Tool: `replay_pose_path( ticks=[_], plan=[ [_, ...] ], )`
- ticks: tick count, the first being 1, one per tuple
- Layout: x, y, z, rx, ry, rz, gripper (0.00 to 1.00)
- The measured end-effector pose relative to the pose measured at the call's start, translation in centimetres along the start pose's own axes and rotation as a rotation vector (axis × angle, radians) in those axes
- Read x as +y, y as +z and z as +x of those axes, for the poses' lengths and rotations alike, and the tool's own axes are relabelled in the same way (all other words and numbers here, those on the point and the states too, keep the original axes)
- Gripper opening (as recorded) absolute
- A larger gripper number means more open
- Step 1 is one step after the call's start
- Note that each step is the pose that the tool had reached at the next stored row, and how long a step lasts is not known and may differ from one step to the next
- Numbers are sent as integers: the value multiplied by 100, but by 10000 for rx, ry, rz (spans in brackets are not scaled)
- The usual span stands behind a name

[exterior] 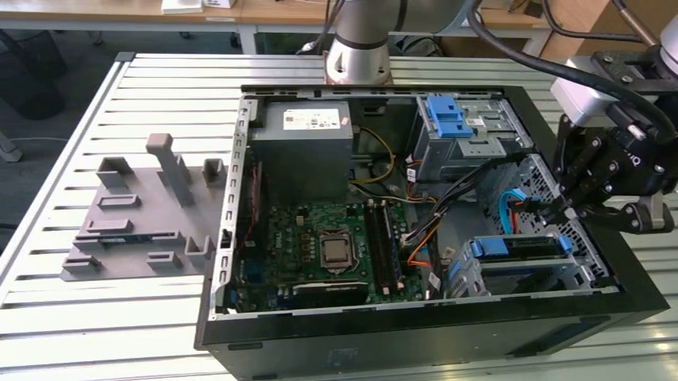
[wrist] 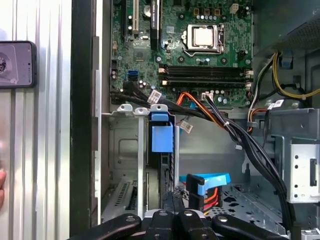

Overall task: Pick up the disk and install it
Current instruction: 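Insert the first disk wire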

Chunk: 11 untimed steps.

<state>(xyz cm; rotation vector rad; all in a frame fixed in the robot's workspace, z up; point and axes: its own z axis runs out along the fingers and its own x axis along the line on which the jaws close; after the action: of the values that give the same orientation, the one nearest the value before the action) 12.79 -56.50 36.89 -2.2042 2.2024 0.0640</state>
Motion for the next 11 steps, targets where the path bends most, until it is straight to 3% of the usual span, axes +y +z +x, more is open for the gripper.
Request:
replay_pose_path(
  ticks=[8, 11],
  plan=[
    [-53, 21, -208, 0, 0, 0, 11],
    [-56, 24, -228, -1, 1, 0, 11]
  ],
)
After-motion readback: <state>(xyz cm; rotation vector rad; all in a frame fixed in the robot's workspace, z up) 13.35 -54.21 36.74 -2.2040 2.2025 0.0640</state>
